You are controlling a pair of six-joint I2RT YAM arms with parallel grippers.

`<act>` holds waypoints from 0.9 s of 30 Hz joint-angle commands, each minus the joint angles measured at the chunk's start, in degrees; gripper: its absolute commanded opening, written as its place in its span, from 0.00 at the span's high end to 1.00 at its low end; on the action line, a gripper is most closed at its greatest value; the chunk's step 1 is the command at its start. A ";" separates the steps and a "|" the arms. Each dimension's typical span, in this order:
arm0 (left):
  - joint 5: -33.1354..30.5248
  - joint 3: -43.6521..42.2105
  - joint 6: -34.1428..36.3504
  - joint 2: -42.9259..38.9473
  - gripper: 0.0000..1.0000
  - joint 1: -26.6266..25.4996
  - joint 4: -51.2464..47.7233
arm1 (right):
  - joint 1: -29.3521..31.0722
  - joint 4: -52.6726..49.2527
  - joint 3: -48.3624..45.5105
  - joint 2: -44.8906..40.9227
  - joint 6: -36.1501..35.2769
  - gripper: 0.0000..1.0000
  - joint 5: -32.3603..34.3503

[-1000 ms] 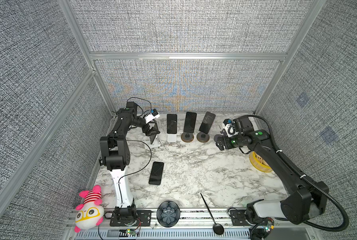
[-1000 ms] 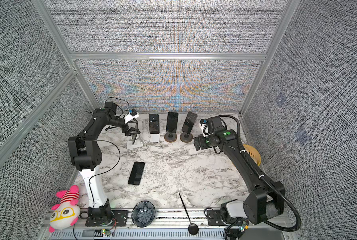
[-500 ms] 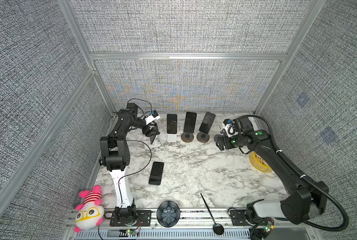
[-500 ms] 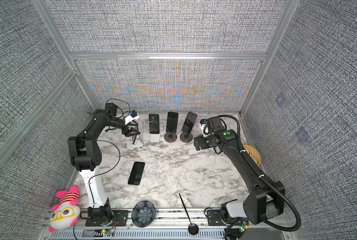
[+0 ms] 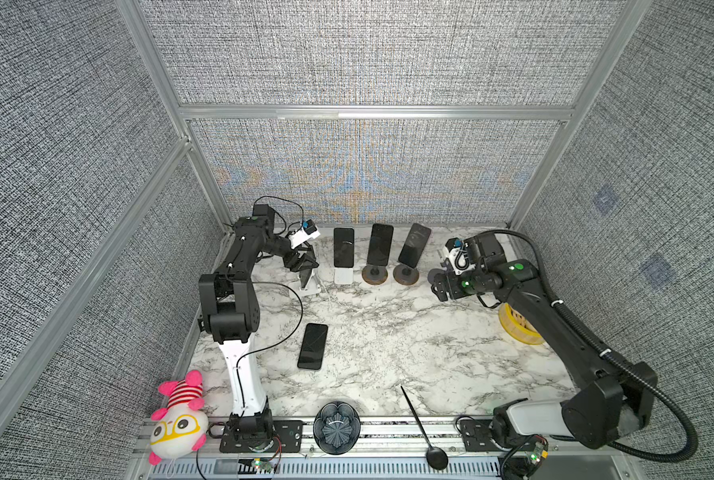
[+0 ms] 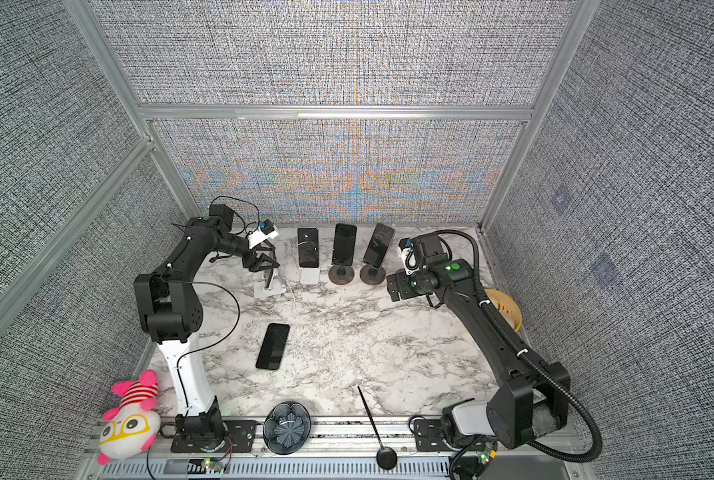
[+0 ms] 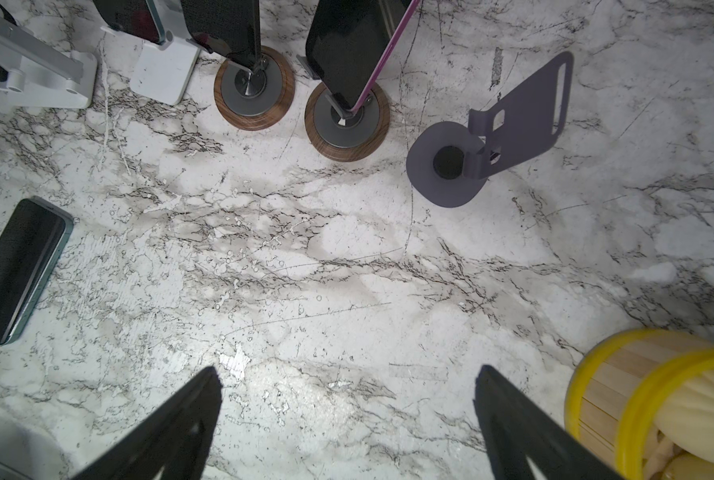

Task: Remove the phone from the phone stand

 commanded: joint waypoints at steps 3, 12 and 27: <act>0.01 1.28 -0.88 -1.26 0.32 0.09 -2.11 | 0.24 -0.30 0.37 -0.19 0.13 0.04 -0.07; 0.02 4.30 -2.05 -1.13 0.38 0.08 -5.36 | 0.58 -0.65 0.00 -0.63 0.12 0.04 0.28; 3.22 7.27 -17.38 -6.73 0.69 -1.14 -6.14 | 1.37 1.46 -1.11 -4.70 1.50 0.05 -4.32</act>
